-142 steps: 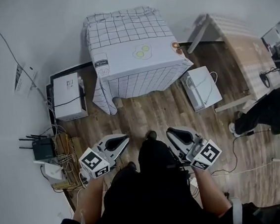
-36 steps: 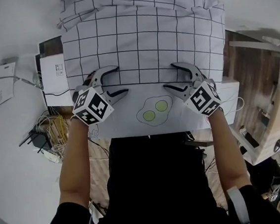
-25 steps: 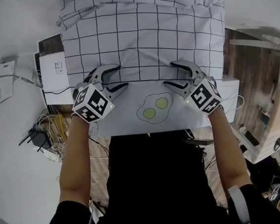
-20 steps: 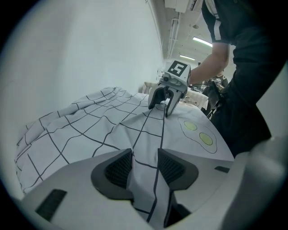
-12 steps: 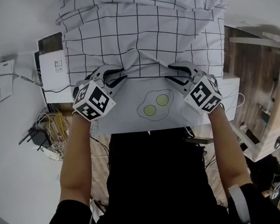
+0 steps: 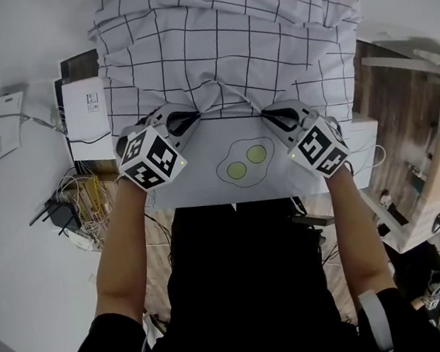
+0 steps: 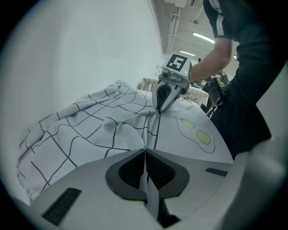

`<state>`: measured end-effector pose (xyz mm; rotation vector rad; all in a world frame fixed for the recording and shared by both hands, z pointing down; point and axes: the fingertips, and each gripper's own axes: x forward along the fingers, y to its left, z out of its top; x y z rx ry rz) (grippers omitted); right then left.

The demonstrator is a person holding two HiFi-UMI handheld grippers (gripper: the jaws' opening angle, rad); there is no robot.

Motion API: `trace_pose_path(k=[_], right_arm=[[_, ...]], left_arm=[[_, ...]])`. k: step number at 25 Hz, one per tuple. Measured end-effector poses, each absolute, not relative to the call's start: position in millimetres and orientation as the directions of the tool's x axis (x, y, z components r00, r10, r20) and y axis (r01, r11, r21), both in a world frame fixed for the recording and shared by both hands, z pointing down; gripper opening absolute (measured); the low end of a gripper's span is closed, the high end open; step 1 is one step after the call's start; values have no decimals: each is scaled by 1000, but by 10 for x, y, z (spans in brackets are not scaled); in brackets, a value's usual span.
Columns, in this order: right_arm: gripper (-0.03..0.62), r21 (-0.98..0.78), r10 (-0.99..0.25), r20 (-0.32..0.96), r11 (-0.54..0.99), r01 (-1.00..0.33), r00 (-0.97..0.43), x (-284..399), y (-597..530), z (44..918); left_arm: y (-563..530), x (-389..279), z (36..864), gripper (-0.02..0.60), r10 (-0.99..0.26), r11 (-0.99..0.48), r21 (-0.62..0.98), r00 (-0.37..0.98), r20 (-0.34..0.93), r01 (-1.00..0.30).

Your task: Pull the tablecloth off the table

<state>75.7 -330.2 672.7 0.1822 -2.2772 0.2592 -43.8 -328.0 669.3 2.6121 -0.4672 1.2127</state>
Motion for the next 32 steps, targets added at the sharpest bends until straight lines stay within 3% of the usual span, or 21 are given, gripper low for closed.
trace_pose_path(k=[32], right_arm=[[21, -204, -159, 627, 911, -358, -762, 711, -3315, 5802]], left_arm=[[-3251, -575, 5711, 12, -347, -872, 68, 708, 616, -486]])
